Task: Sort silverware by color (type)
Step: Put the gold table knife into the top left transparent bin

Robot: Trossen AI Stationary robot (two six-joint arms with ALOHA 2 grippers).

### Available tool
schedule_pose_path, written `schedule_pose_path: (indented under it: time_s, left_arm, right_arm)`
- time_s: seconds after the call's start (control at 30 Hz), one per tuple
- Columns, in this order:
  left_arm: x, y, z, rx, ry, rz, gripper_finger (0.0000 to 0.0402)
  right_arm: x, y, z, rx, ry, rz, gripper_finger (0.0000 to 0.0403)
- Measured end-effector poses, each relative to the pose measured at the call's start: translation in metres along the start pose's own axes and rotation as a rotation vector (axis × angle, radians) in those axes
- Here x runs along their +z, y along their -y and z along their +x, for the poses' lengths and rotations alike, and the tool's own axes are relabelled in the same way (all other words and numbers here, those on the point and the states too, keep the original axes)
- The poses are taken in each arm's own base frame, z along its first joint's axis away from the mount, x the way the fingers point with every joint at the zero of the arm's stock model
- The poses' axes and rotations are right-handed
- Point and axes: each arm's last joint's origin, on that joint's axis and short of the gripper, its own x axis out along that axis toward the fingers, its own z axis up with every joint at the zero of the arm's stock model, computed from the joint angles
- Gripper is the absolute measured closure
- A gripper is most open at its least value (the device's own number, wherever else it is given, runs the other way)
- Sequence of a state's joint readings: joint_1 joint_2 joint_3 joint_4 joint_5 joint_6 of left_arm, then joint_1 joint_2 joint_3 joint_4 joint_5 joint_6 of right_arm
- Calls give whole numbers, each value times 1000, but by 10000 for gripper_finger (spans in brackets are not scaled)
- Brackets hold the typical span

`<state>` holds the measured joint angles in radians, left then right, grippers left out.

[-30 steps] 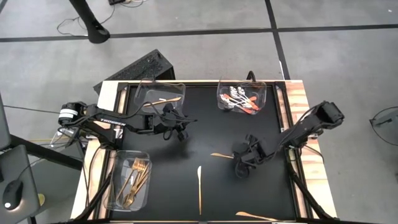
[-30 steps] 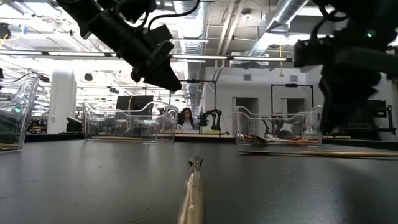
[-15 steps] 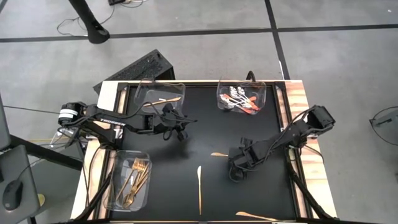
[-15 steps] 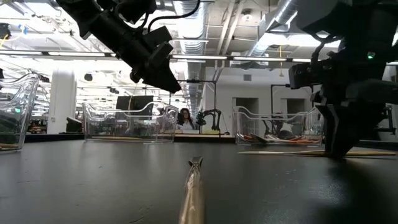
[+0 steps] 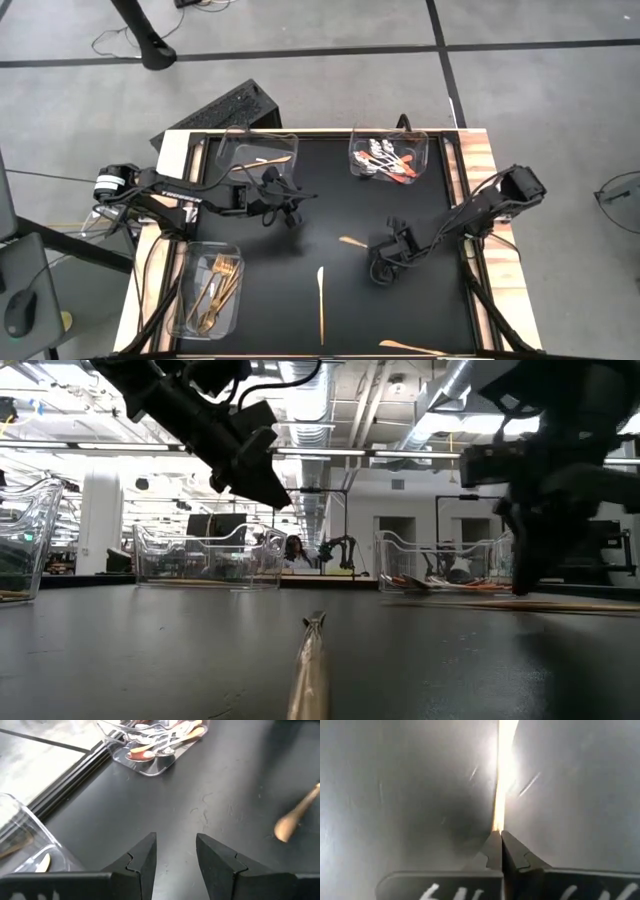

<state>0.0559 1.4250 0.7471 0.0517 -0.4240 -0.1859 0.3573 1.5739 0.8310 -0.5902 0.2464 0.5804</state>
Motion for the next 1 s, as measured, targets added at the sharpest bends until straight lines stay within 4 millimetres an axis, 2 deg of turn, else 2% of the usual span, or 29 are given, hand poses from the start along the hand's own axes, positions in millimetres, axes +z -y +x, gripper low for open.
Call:
schedule_pose_path:
  time_s: [0.23, 0.4, 0.57, 0.83, 0.93, 1.0]
  left_arm:
    - [0, 1, 0, 1, 1, 3, 278]
    - [0, 1, 0, 0, 6, 1, 278]
    - [0, 1, 0, 14, 9, 1, 278]
    - [-2, 0, 0, 32, -10, 20, 278]
    - [-2, 0, 0, 34, -13, 21, 278]
    - [-2, 0, 0, 35, -15, 22, 278]
  right_arm:
    - [4, 8, -24, -23, 128, 70, 400]
    - [7, 10, -28, -36, 174, 173, 382]
    - [10, 11, -15, -40, 131, 303, 333]
    - [6, 1, 19, -62, 21, 332, 250]
    - [5, -1, 26, -75, -3, 329, 244]
    - [4, -1, 29, -80, -22, 319, 260]
